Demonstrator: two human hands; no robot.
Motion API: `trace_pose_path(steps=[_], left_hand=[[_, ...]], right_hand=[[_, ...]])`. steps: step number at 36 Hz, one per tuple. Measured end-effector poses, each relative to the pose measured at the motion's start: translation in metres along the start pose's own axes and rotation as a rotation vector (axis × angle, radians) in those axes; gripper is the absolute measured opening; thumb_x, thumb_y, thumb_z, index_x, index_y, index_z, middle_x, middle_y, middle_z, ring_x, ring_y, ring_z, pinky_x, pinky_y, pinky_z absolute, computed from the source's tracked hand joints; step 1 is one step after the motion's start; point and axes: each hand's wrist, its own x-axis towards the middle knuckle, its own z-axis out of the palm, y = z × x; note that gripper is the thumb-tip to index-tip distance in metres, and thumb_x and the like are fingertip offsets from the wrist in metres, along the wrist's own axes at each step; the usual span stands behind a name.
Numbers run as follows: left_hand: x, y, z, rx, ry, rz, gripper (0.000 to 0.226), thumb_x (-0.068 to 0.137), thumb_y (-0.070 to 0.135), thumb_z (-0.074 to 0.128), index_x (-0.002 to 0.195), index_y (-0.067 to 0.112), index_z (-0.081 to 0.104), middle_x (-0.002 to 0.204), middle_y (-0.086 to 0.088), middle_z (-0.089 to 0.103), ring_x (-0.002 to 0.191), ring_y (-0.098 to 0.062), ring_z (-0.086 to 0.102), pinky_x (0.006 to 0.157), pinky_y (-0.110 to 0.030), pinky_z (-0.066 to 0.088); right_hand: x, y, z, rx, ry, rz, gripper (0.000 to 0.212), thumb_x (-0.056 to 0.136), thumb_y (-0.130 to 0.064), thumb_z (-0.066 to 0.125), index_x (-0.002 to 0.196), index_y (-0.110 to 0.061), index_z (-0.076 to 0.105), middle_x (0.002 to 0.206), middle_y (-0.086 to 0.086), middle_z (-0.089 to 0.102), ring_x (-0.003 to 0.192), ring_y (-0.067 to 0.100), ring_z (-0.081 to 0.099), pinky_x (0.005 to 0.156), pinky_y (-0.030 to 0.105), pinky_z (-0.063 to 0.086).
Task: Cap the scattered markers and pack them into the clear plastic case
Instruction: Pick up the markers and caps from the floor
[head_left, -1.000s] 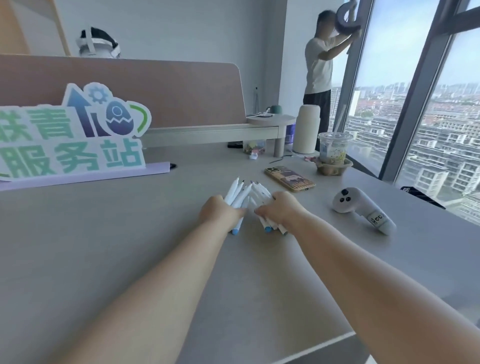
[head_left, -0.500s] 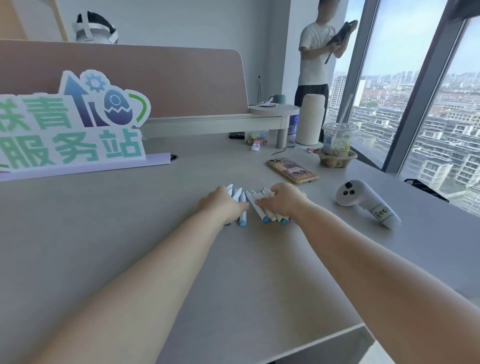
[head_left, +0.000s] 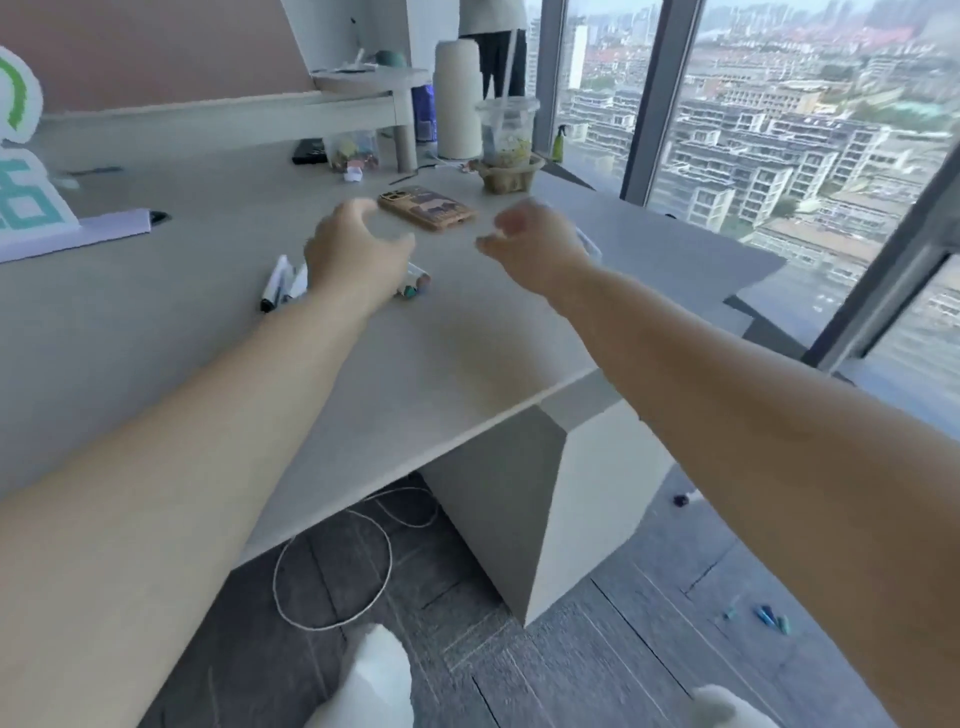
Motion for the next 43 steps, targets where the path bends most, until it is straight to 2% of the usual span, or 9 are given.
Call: trace_pose_path(steps=[8, 14, 18, 20, 27, 33, 37, 41, 43], left_hand=[[-0.089, 0.072, 0.063, -0.169, -0.105, 0.167, 0.043, 0.083, 0.035, 0.061, 0.124, 0.023, 0.056, 0.125, 0.002, 0.059, 0.116, -0.017, 0.053, 0.095, -0.028, 0.044], [-0.189, 0.102, 0.11, -0.266, -0.279, 0.228, 0.04, 0.087, 0.028, 0.06, 0.125, 0.018, 0.054, 0.126, 0.002, 0.055, 0.115, -0.015, 0.052, 0.087, -0.02, 0.039], [-0.265, 0.114, 0.138, -0.325, -0.443, 0.278, 0.039, 0.087, 0.026, 0.06, 0.124, 0.015, 0.054, 0.123, 0.0, 0.056, 0.106, -0.014, 0.054, 0.074, -0.017, 0.04], [-0.299, 0.116, 0.151, -0.316, -0.511, 0.298, 0.039, 0.086, 0.029, 0.06, 0.123, 0.018, 0.055, 0.122, 0.004, 0.056, 0.108, -0.014, 0.054, 0.083, -0.024, 0.045], [-0.421, 0.134, 0.222, -0.199, -0.756, 0.35, 0.036, 0.089, 0.026, 0.059, 0.124, 0.017, 0.054, 0.128, 0.001, 0.056, 0.117, -0.017, 0.051, 0.097, -0.033, 0.043], [-0.518, 0.143, 0.288, -0.069, -0.935, 0.433, 0.035, 0.09, 0.024, 0.059, 0.124, 0.015, 0.054, 0.128, -0.001, 0.056, 0.114, -0.017, 0.052, 0.09, -0.029, 0.038], [-0.544, 0.135, 0.326, 0.01, -1.005, 0.501, 0.034, 0.091, 0.025, 0.059, 0.123, 0.017, 0.054, 0.129, 0.0, 0.054, 0.116, -0.018, 0.051, 0.089, -0.028, 0.035], [-0.543, 0.107, 0.372, 0.093, -1.03, 0.514, 0.033, 0.088, 0.024, 0.063, 0.119, 0.016, 0.056, 0.128, -0.006, 0.054, 0.104, -0.018, 0.053, 0.091, -0.031, 0.039], [-0.54, 0.088, 0.4, 0.13, -1.045, 0.494, 0.032, 0.087, 0.023, 0.064, 0.118, 0.016, 0.057, 0.126, -0.008, 0.054, 0.096, -0.016, 0.051, 0.091, -0.031, 0.04]], right_hand=[[-0.1, 0.08, -0.109, 0.019, 0.265, 0.144, 0.011, 0.089, -0.02, 0.055, 0.097, -0.017, 0.062, 0.096, 0.003, 0.062, 0.087, 0.016, 0.06, 0.075, 0.026, 0.047], [-0.21, 0.148, -0.181, -0.021, 0.418, 0.288, 0.033, 0.088, -0.024, 0.058, 0.119, -0.014, 0.058, 0.113, -0.001, 0.062, 0.101, 0.017, 0.059, 0.086, 0.03, 0.051], [-0.307, 0.193, -0.219, -0.043, 0.514, 0.419, 0.03, 0.088, -0.023, 0.057, 0.116, -0.014, 0.059, 0.103, -0.003, 0.061, 0.092, 0.015, 0.057, 0.07, 0.023, 0.044], [-0.355, 0.216, -0.232, -0.04, 0.559, 0.484, 0.029, 0.089, -0.023, 0.057, 0.116, -0.014, 0.057, 0.105, -0.004, 0.059, 0.092, 0.014, 0.055, 0.071, 0.023, 0.042], [-0.491, 0.323, -0.267, -0.019, 0.624, 0.766, 0.031, 0.089, -0.024, 0.057, 0.118, -0.014, 0.056, 0.104, -0.002, 0.057, 0.09, 0.02, 0.057, 0.071, 0.028, 0.045], [-0.598, 0.403, -0.29, -0.028, 0.648, 0.969, 0.03, 0.088, -0.023, 0.054, 0.115, -0.013, 0.057, 0.111, 0.002, 0.063, 0.084, 0.021, 0.059, 0.07, 0.032, 0.049], [-0.627, 0.446, -0.297, -0.052, 0.621, 1.054, 0.03, 0.089, -0.021, 0.052, 0.117, -0.011, 0.056, 0.104, -0.001, 0.058, 0.077, 0.016, 0.054, 0.073, 0.027, 0.041], [-0.628, 0.498, -0.277, 0.01, 0.577, 1.113, 0.031, 0.089, -0.022, 0.053, 0.118, -0.01, 0.055, 0.114, 0.003, 0.06, 0.089, 0.02, 0.057, 0.082, 0.037, 0.051], [-0.625, 0.526, -0.258, 0.046, 0.556, 1.143, 0.031, 0.09, -0.021, 0.053, 0.119, -0.01, 0.054, 0.112, 0.003, 0.059, 0.084, 0.019, 0.057, 0.072, 0.032, 0.05]])
